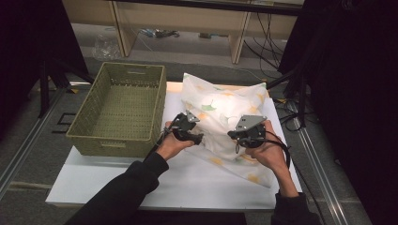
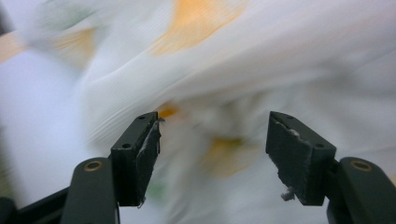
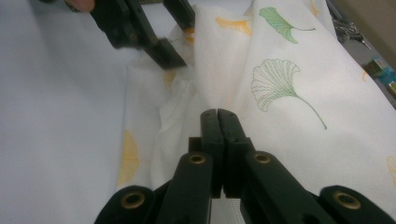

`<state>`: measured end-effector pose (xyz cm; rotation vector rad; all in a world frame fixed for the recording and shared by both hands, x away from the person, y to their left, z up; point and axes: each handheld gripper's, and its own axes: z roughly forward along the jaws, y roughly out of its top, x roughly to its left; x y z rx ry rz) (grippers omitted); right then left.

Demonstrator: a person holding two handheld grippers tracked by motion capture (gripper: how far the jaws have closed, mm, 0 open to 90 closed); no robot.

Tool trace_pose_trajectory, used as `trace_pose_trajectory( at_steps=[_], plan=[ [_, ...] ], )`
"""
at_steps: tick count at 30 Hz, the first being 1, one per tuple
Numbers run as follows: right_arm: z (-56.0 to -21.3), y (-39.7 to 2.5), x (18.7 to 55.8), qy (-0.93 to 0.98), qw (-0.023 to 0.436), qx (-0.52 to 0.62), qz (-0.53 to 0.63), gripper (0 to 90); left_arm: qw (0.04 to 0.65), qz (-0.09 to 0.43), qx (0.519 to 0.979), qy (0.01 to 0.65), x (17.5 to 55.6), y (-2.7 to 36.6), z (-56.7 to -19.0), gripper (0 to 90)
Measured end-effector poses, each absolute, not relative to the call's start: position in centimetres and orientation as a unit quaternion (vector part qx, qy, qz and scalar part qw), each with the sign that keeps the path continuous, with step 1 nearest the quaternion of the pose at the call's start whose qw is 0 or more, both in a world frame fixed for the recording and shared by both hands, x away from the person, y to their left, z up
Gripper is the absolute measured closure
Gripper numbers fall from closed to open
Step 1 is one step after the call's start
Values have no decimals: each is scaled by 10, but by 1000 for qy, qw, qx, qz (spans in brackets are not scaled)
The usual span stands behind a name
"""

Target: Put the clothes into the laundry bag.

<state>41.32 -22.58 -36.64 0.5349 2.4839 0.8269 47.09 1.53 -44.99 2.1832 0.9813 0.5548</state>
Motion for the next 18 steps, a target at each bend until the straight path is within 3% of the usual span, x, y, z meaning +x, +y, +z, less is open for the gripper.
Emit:
trace_pose_trajectory(
  at_steps=[6, 8, 9, 13, 14, 18],
  plan=[
    [-367, -223, 414, 905, 232, 194, 299, 900, 269, 205, 852, 399, 477, 16, -478, 282],
    [-367, -224, 415, 905, 232, 193, 299, 900, 283, 201, 844, 409, 481, 17, -484, 249],
    [-368, -224, 414, 904, 234, 193, 301, 900, 289, 189, 845, 408, 482, 18, -483, 275],
    [-368, -226, 417, 903, 234, 192, 304, 900, 317, 145, 857, 379, 476, 25, -481, 774],
    [-368, -225, 416, 904, 232, 196, 302, 900, 324, 137, 857, 377, 473, 26, -481, 841],
    [-369, -225, 416, 904, 232, 196, 301, 900, 333, 135, 870, 339, 450, 32, -470, 868]
  ],
)
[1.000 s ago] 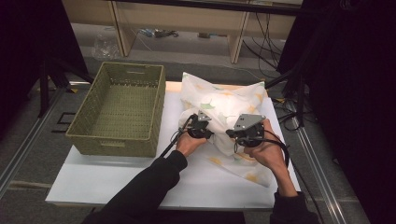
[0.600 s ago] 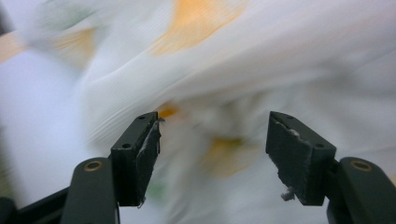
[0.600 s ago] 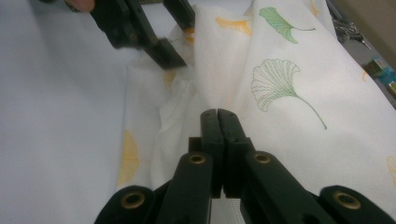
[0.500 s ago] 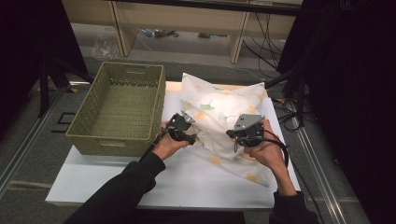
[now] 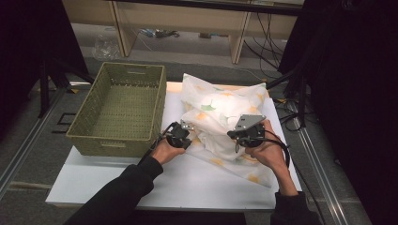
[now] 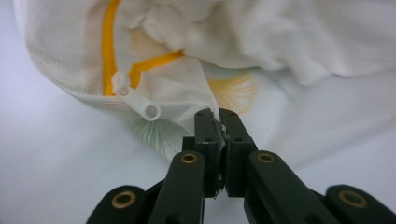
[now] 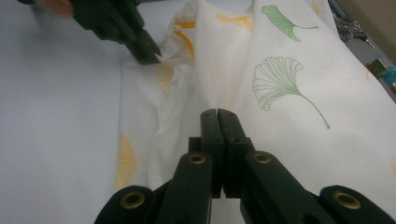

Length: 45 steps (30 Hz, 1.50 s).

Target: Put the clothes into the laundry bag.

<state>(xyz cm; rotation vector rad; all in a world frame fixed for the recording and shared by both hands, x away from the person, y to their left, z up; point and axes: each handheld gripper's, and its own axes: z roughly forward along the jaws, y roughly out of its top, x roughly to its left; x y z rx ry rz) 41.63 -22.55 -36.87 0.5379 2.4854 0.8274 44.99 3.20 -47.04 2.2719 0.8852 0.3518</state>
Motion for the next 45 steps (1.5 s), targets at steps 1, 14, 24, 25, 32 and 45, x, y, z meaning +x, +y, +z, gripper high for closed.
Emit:
trace_pose_trajectory(
  at_steps=[1, 14, 24, 25, 32, 45],
  plan=[
    [-369, -226, 416, 904, 233, 197, 300, 900, 342, 133, 868, 335, 443, 35, -467, 868],
    [-373, -226, 414, 910, 223, 189, 294, 900, 387, 64, 869, 302, 375, 64, -475, 867],
    [-380, -231, 408, 915, 206, 185, 294, 900, 392, 32, 858, 331, 374, 66, -480, 709],
    [-381, -231, 407, 914, 201, 187, 300, 900, 410, 14, 845, 342, 375, 66, -481, 765],
    [-412, -229, 408, 927, 150, 202, 277, 900, 400, 22, 854, 333, 369, 71, -484, 872],
    [-458, -212, 443, 940, 198, 209, 181, 900, 399, 21, 859, 320, 362, 74, -484, 873]
  ],
)
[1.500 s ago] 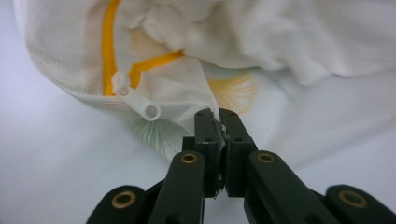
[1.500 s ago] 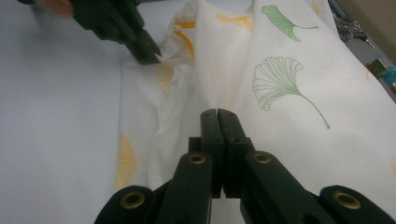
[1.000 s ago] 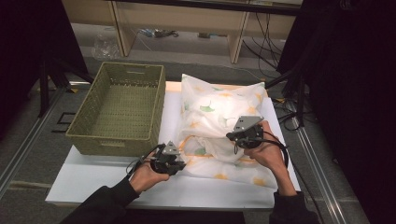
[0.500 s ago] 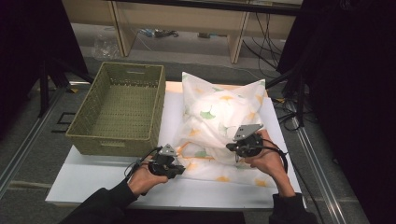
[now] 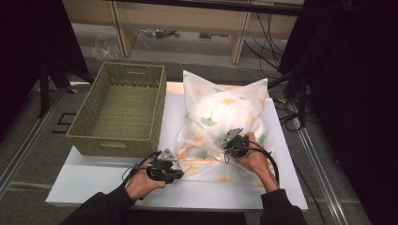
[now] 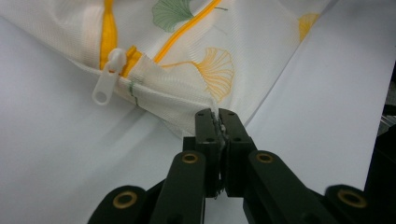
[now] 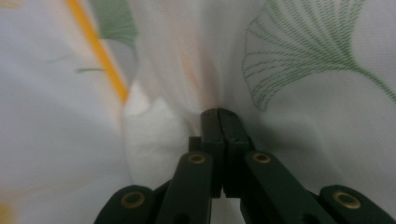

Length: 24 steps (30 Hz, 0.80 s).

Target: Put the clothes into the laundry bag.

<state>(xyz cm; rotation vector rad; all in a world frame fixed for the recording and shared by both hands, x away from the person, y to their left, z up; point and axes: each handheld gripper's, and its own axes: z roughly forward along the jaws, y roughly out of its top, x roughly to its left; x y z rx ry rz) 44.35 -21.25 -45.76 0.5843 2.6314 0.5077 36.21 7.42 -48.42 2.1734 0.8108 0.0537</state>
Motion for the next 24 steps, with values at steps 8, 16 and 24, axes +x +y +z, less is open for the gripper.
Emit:
trace_pose_trajectory(
  at_steps=[8, 16, 24],
  plan=[
    [-463, -216, 480, 922, 263, 233, 165, 900, 403, 9, 859, 316, 362, 72, -485, 874],
    [-449, -223, 476, 918, 249, 235, 201, 900, 410, 10, 854, 322, 363, 75, -483, 871],
    [-421, -237, 437, 923, 196, 224, 244, 900, 404, 11, 856, 323, 364, 80, -483, 866]
  ],
)
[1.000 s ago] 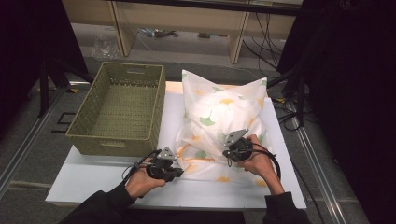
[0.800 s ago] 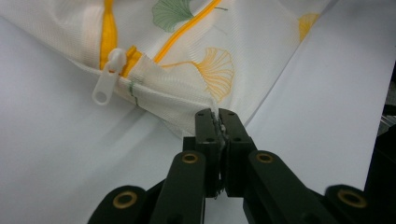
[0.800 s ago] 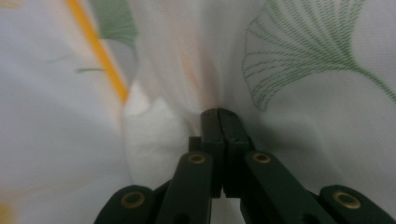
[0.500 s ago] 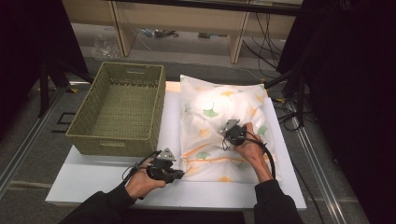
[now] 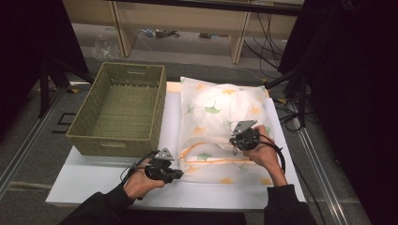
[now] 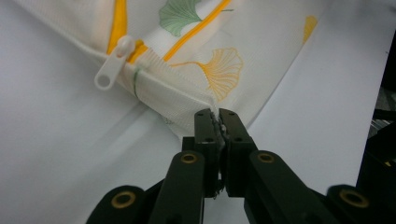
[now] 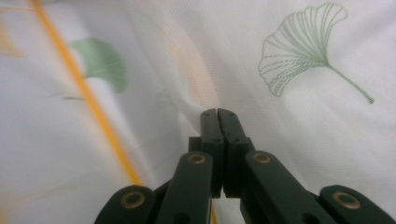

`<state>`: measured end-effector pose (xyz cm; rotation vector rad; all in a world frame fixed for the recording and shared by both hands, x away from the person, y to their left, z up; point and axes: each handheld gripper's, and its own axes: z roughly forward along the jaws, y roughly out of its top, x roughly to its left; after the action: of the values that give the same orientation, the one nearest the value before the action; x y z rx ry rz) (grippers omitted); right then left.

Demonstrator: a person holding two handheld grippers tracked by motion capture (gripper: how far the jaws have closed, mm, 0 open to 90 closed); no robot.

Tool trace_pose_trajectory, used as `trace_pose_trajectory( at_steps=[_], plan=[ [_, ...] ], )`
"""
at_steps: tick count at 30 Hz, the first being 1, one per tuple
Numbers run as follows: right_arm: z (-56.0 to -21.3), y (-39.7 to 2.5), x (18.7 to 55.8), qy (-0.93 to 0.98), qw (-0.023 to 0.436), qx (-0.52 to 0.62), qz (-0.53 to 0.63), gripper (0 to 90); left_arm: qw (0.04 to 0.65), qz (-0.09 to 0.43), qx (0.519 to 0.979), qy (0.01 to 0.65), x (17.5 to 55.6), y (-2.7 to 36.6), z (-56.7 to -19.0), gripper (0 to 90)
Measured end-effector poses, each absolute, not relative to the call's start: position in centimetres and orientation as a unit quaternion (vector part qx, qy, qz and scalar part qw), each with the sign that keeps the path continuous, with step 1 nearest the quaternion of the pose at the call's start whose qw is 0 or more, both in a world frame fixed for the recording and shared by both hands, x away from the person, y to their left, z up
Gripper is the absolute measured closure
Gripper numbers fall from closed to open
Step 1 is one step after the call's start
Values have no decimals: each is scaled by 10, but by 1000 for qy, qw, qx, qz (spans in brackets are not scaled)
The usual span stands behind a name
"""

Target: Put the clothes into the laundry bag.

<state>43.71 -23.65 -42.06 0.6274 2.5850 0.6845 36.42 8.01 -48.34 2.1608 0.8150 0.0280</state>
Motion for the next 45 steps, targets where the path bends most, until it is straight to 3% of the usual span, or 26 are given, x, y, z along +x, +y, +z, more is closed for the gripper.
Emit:
trace_pose_trajectory(
  at_steps=[5, 11, 17, 23, 27, 30, 32, 33, 39, 45],
  plan=[
    [-417, -241, 424, 925, 172, 226, 253, 900, 400, 12, 855, 330, 363, 82, -484, 861],
    [-443, -240, 411, 933, 133, 234, 239, 900, 390, 20, 862, 323, 357, 82, -483, 857],
    [-452, -240, 410, 939, 128, 220, 231, 900, 390, 11, 863, 320, 356, 85, -481, 852],
    [-447, -242, 408, 934, 139, 231, 236, 900, 374, 27, 862, 342, 353, 87, -475, 601],
    [-444, -242, 409, 936, 130, 228, 236, 900, 384, 26, 850, 359, 360, 90, -473, 575],
    [-443, -243, 409, 931, 142, 228, 245, 900, 375, 30, 858, 351, 363, 87, -476, 689],
    [-442, -243, 407, 930, 144, 234, 244, 900, 375, 46, 866, 326, 364, 91, -478, 880],
    [-441, -244, 407, 929, 144, 235, 245, 900, 367, 72, 873, 313, 363, 95, -477, 886],
    [-434, -250, 403, 931, 143, 224, 250, 900, 369, 63, 871, 319, 358, 112, -479, 890],
    [-452, -244, 407, 943, 128, 217, 219, 900, 364, 51, 876, 311, 355, 109, -482, 864]
  ],
)
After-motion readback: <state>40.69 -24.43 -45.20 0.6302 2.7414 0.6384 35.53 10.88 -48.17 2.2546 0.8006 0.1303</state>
